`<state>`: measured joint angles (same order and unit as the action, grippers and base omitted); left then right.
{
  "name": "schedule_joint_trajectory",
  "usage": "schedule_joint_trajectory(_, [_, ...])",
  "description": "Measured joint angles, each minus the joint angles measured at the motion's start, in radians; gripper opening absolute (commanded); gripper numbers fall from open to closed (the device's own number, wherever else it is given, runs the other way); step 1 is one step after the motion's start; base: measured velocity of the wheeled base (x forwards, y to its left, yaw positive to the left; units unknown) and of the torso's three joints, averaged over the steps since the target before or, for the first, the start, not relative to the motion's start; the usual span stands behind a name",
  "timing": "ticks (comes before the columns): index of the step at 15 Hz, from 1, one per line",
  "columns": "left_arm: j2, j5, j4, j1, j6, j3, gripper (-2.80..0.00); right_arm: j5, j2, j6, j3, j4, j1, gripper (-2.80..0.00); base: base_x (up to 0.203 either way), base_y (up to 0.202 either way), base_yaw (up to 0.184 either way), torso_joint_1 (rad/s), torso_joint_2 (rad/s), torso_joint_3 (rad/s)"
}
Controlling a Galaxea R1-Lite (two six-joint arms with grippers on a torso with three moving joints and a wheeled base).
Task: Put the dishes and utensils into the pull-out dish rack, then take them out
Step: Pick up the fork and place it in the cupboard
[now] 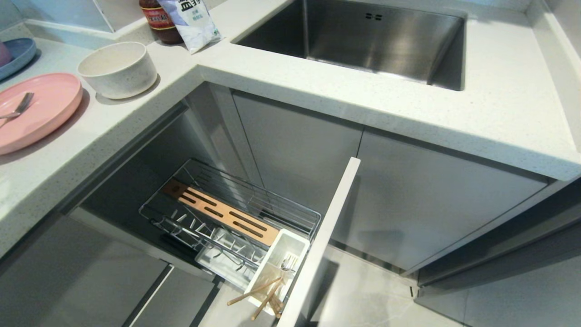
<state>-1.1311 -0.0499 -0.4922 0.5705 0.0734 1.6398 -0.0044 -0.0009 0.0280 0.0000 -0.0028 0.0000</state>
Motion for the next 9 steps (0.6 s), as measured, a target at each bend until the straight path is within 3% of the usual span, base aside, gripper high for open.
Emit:
schedule_joint_trajectory(5, [-0.12, -0.186, -0.185, 0.19, -0.003, 0.194, -2.8, 0.0, 0.0, 0.0, 0.0, 0.0, 0.0, -2.8, 0.0, 0.0, 0.0, 0.0, 0.0, 0.0])
schedule_joint_trajectory(7, [-0.178, -0.265, -0.268, 0.264, -0.041, 0.255, -2.8, 0.0, 0.0, 0.0, 0.0, 0.0, 0.0, -2.8, 0.0, 0.0, 0.0, 0.0, 0.0, 0.0])
schedule_joint_trajectory(9, [-0.239, -0.311, -0.284, 0.324, -0.105, 0.283, -2.8, 0.0, 0.0, 0.0, 0.0, 0.0, 0.0, -2.8, 0.0, 0.0, 0.0, 0.0, 0.0, 0.0])
